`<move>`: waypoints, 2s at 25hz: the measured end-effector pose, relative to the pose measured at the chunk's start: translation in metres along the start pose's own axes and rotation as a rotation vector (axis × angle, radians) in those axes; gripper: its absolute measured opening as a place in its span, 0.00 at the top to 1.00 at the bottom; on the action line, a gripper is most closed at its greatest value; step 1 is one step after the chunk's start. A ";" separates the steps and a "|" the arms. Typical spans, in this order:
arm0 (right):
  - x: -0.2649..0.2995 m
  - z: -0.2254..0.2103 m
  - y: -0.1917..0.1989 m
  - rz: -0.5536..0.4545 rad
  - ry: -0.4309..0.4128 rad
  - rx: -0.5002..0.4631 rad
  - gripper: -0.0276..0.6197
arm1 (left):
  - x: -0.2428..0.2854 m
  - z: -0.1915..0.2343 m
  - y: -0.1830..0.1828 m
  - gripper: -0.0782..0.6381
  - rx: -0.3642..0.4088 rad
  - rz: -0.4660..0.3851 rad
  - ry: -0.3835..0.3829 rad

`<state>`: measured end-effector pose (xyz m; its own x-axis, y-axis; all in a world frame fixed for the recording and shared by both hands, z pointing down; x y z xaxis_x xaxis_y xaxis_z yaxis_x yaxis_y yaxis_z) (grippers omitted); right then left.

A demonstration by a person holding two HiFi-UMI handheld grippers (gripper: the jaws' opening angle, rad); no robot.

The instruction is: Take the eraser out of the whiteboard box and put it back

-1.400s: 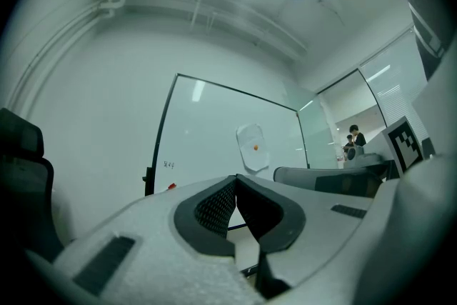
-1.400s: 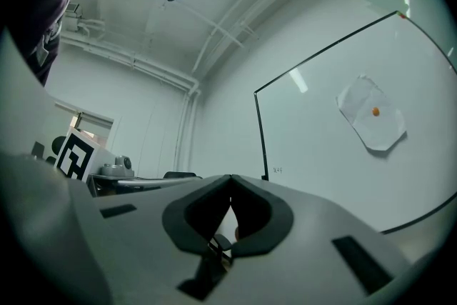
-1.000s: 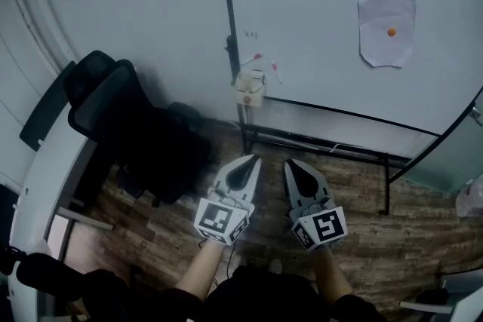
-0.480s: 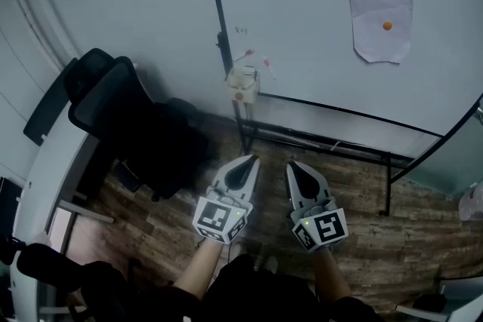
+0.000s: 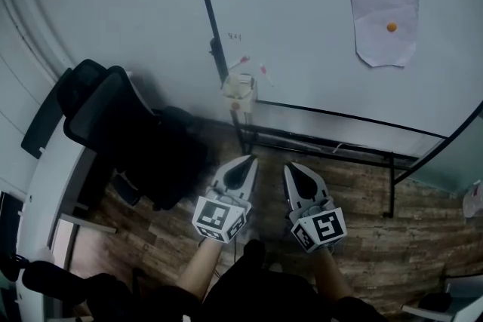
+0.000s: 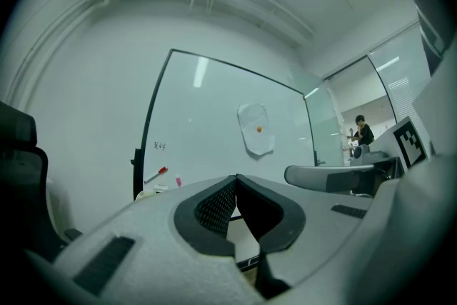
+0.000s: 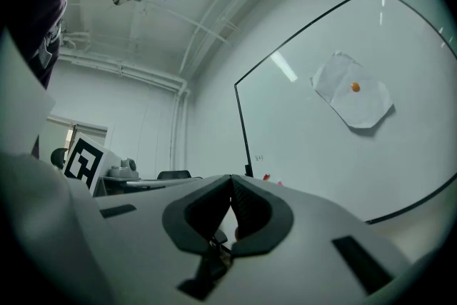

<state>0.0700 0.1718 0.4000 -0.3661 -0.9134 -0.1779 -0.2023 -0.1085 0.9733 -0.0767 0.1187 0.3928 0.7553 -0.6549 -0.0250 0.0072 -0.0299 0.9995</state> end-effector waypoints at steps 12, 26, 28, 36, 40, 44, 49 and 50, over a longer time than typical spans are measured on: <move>0.108 -0.007 0.011 0.019 0.048 -0.015 0.95 | 0.055 0.093 0.007 0.88 -0.052 0.000 0.066; 0.180 -0.027 0.028 0.023 0.091 -0.028 0.95 | 0.093 0.161 0.020 0.88 -0.077 0.009 0.081; 0.187 -0.033 0.030 0.028 0.080 -0.027 0.95 | 0.101 0.165 0.024 0.88 -0.078 0.012 0.074; 0.227 -0.076 0.036 0.057 -0.004 -0.023 0.95 | 0.146 0.178 0.030 0.88 -0.080 0.017 0.005; 0.248 -0.105 0.038 0.068 -0.064 -0.008 0.95 | 0.173 0.185 0.032 0.88 -0.071 0.027 -0.053; 0.268 -0.129 0.040 0.078 -0.133 0.005 0.95 | 0.193 0.191 0.035 0.88 -0.062 0.039 -0.121; 0.283 -0.148 0.045 0.083 -0.206 0.047 0.95 | 0.208 0.194 0.039 0.88 -0.052 0.062 -0.208; 0.285 -0.152 0.048 0.083 -0.215 0.059 0.95 | 0.210 0.194 0.040 0.88 -0.051 0.066 -0.222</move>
<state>0.0934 -0.1535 0.4176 -0.5673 -0.8132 -0.1301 -0.2136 -0.0073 0.9769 -0.0451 -0.1667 0.4245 0.5929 -0.8042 0.0424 0.0004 0.0529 0.9986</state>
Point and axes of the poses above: the fingertips, and each gripper's own axes: x forward along the fingers, z to its left, y out of its underside, the point moved 7 cm from there along -x, backward along the fingers
